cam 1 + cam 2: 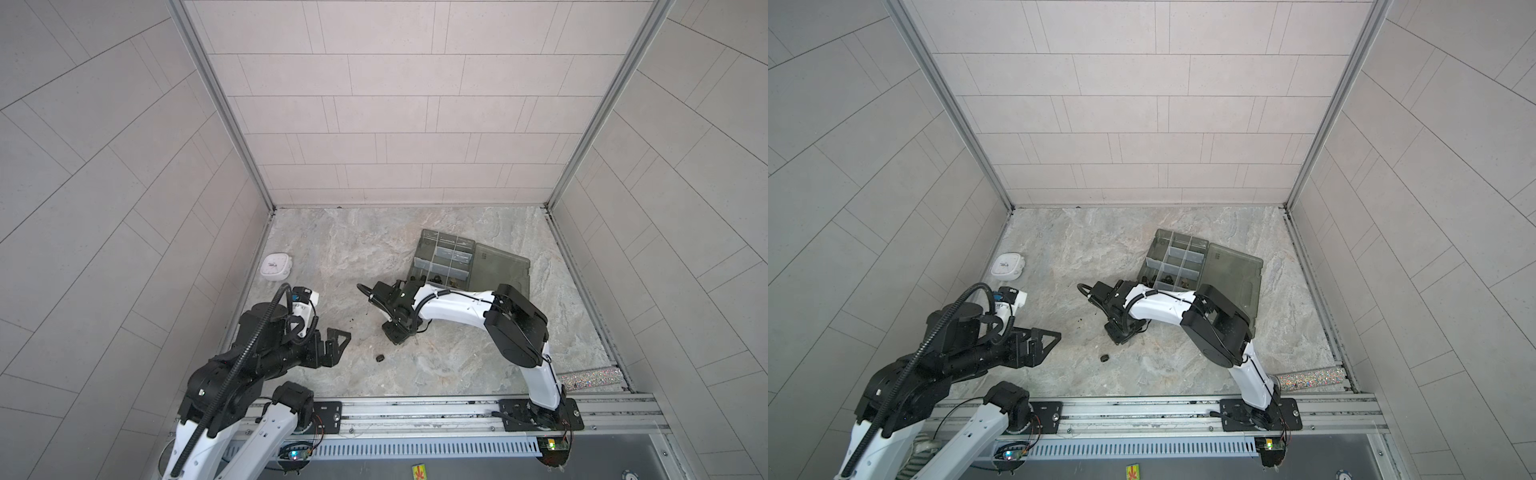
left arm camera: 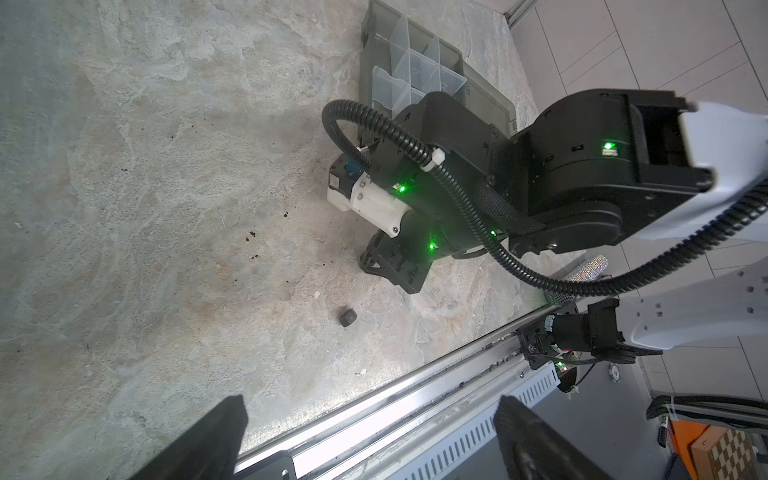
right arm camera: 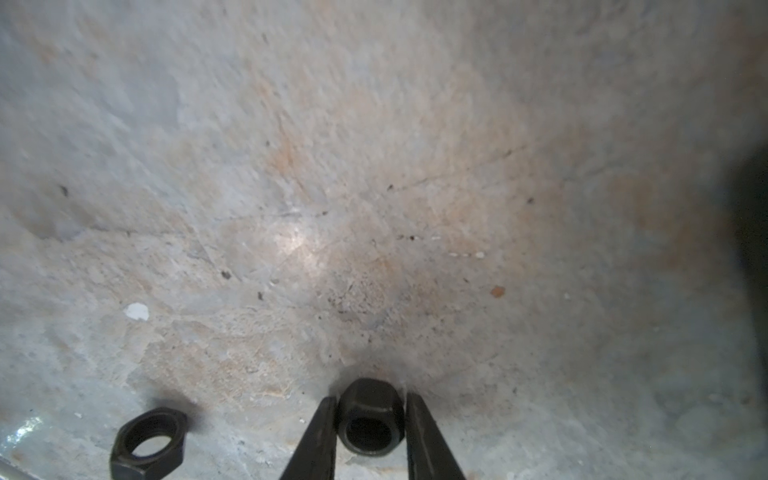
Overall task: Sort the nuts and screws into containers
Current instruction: 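Lower the right gripper around the black hex nut and close, then lift the nut and carry it over the box with the right gripper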
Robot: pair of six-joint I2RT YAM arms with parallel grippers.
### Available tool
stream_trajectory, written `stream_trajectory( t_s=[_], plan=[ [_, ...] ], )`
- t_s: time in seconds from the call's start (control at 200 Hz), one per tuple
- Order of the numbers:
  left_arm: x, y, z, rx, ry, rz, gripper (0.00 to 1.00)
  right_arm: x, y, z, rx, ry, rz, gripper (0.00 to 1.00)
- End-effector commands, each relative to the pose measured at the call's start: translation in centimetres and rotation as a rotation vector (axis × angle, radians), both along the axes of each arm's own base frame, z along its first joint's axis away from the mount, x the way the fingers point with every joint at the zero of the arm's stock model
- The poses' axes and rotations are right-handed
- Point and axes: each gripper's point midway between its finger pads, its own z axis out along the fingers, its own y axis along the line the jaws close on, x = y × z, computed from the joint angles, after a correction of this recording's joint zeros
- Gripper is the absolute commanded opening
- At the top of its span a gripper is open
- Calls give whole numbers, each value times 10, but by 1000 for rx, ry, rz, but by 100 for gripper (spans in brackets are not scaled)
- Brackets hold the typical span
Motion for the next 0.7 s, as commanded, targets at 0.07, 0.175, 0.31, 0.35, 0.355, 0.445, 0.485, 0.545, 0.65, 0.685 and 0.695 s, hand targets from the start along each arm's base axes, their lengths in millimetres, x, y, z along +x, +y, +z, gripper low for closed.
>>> stream_trajectory(
  t_s=[0.07, 0.175, 0.31, 0.35, 0.355, 0.445, 0.485, 0.545, 0.65, 0.685, 0.695],
  plan=[
    [-5, 1, -2, 2, -1, -10, 100, -5, -2, -12, -46, 18, 6, 22],
    [-7, 3, -3, 8, -3, -4, 100, -4, -3, -10, -49, 14, 12, 15],
    [-7, 4, -1, 11, -6, 3, 100, -3, -4, -3, -49, 2, 17, 13],
    [-6, 5, -1, 12, -8, 6, 100, -3, -4, 1, -49, -3, 18, 13],
    [-6, 5, -1, 12, -7, 6, 100, -3, -4, 2, -48, -5, 18, 13],
    [-5, 5, 0, 13, -11, 13, 100, 0, -5, 12, -44, -23, 20, 13],
    [-5, 5, 1, 12, -11, 15, 100, 1, -6, 17, -45, -31, 23, 12],
    [-3, 5, 1, 12, -12, 19, 100, 3, -7, 25, -41, -41, 27, 12],
    [1, 4, 2, 4, -16, 24, 100, 8, -9, 39, -35, -58, 29, 12],
    [3, 2, 4, -3, -17, 26, 100, 10, -11, 43, -33, -63, 28, 12],
    [3, 2, 4, -6, -20, 25, 100, 11, -11, 45, -33, -65, 27, 12]
  ],
)
